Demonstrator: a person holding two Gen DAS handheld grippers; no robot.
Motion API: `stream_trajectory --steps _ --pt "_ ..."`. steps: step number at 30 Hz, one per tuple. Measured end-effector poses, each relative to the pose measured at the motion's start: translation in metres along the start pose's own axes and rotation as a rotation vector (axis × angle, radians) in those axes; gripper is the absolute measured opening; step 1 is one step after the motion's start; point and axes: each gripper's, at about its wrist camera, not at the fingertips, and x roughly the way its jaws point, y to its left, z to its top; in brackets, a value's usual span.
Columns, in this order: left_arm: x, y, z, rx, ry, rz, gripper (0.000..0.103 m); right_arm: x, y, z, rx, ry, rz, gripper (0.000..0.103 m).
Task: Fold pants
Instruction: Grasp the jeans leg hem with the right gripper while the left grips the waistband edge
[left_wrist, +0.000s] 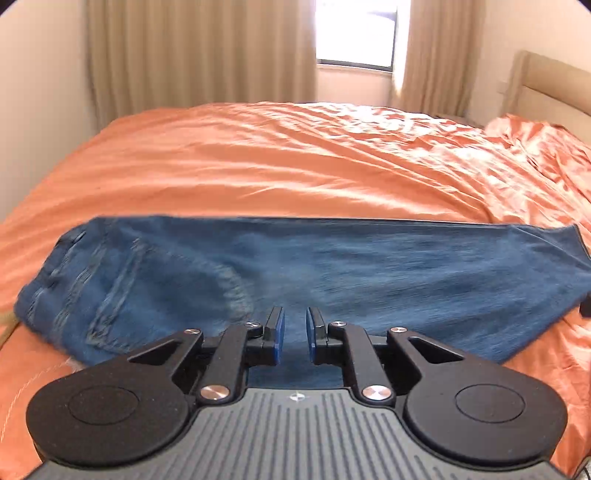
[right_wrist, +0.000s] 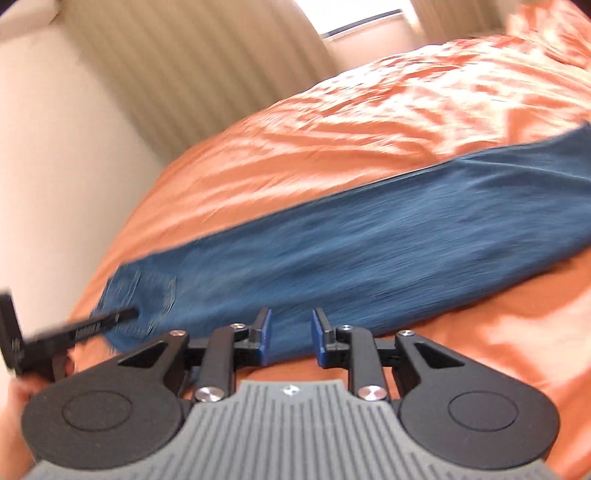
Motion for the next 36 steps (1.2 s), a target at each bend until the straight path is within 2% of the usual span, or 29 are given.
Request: stream_trajectory --steps 5,10,14,17,20,26,30,34,36 --pt "0.017 -0.063 0.013 0.116 0.038 -0.105 0.015 -0.048 -0.101 0.030 0.237 -0.115 -0.077 0.027" --pt "0.054 -0.113 0.023 0.100 0.098 -0.244 0.015 -0.072 -0.208 0.047 0.512 -0.156 -0.086 0.034" --pt "0.086 -0.148 0.034 0.091 0.135 -0.297 0.015 -0.078 -0.275 0.058 0.662 -0.214 -0.060 0.037" --pt "0.107 -0.172 0.040 0.108 0.157 -0.321 0.015 -0.072 -0.312 0.066 0.730 -0.242 -0.074 0.038" --pt "0.126 -0.195 0.045 0.127 0.180 -0.352 0.016 -0.059 -0.342 0.072 0.772 -0.230 -0.098 0.038" --pt "0.164 -0.229 0.055 0.153 0.220 -0.385 0.015 -0.029 -0.374 0.079 0.814 -0.250 -0.035 0.034" --pt "0.188 -0.245 0.064 0.170 0.218 -0.365 0.015 -0.025 -0.383 0.083 0.811 -0.260 -0.034 0.010" --pt "0.213 -0.248 0.078 0.153 0.219 -0.346 0.013 -0.042 -0.368 0.086 0.705 -0.279 -0.056 0.004" --pt "0.224 -0.249 0.085 0.155 0.216 -0.325 0.007 -0.047 -0.360 0.093 0.653 -0.303 -0.054 0.004"
